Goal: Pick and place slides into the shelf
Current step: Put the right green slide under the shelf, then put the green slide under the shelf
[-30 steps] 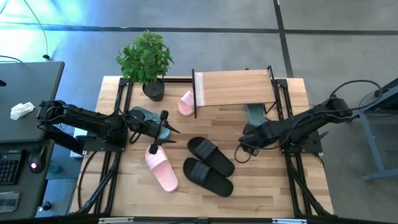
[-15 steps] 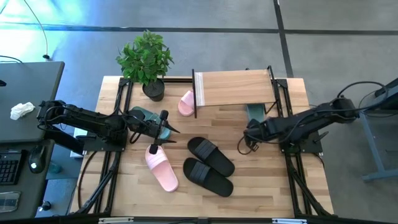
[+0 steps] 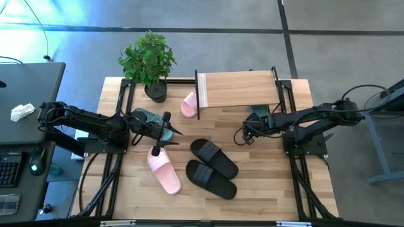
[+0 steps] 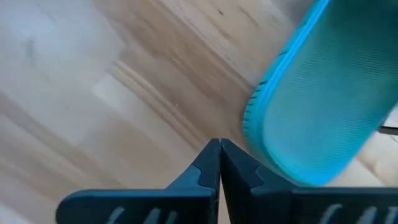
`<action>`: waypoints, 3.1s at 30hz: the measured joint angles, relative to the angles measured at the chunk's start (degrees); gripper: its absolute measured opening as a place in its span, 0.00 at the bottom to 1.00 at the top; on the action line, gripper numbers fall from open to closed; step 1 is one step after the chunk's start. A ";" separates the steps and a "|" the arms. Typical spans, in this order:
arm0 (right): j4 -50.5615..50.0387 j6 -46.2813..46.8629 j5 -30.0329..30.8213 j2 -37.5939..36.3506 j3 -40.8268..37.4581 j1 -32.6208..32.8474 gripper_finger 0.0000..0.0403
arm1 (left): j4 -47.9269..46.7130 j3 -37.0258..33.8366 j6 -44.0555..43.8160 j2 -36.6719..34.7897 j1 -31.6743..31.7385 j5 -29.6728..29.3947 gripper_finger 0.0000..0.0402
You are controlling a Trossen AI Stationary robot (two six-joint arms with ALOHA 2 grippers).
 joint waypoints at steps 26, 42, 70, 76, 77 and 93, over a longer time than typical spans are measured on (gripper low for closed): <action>0.29 -0.76 7.84 9.15 -0.02 -6.68 0.00 | -0.02 0.00 0.20 0.02 0.02 -1.11 0.45; 3.74 -4.68 6.35 9.13 1.14 -6.48 0.00 | -0.87 0.00 0.18 0.00 0.00 -1.11 0.45; 10.21 -23.92 4.54 9.11 17.07 4.03 0.00 | -55.61 15.35 -23.57 0.02 0.02 -21.18 0.45; 10.19 -24.76 3.34 9.11 17.07 4.01 0.00 | -82.47 26.74 -33.76 -0.02 0.02 -28.35 0.45; 10.19 -25.25 2.79 9.11 17.07 4.01 0.00 | -85.57 27.35 -35.35 -0.02 0.02 -29.00 0.45; 11.18 -28.19 -4.91 9.11 17.07 4.03 0.00 | -95.49 20.71 -43.25 -3.92 16.78 -23.95 0.45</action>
